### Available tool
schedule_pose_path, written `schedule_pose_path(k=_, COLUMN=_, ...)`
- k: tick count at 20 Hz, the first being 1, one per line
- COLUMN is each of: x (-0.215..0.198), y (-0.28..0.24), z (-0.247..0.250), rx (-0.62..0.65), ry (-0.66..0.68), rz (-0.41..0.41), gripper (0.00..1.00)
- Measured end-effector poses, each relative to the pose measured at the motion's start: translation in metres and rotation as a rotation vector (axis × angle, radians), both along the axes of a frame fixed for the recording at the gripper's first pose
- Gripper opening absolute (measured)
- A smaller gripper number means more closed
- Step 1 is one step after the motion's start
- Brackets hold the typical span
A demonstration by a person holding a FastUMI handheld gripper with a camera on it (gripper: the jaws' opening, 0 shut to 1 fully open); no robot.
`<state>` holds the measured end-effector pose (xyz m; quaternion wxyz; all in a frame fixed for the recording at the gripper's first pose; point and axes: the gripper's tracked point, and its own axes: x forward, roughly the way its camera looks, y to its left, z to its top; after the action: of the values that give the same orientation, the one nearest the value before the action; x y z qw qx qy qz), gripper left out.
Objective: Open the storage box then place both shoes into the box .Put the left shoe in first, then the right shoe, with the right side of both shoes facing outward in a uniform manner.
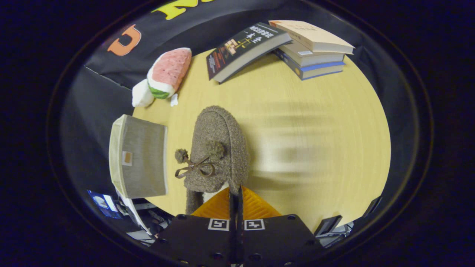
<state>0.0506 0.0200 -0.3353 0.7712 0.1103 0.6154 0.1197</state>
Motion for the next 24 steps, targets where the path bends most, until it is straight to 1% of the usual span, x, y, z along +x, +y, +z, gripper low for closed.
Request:
schedule_pose_path(k=4, x=-0.013, y=0.049, z=0.044, rx=0.026, ry=-0.044, rz=0.029, gripper=0.00)
schedule_pose_path(k=8, x=-0.021, y=0.108, z=0.079, rx=0.084, ry=-0.059, rz=0.041, gripper=0.00)
schedule_pose_path(k=15, x=-0.027, y=0.214, z=0.109, rx=0.080, ry=-0.089, rz=0.084, gripper=0.00)
schedule_pose_path(k=17, x=-0.029, y=0.243, z=0.110, rx=0.075, ry=-0.089, rz=0.094, gripper=0.00)
schedule_pose_path(k=18, x=-0.030, y=0.257, z=0.107, rx=0.075, ry=-0.079, rz=0.085, gripper=0.00)
schedule_pose_path(k=21, x=-0.028, y=0.290, z=0.089, rx=0.050, ry=-0.044, rz=0.045, gripper=0.00)
schedule_pose_path(k=24, x=-0.021, y=0.308, z=0.061, rx=-0.015, ry=-0.028, rz=-0.007, gripper=0.00)
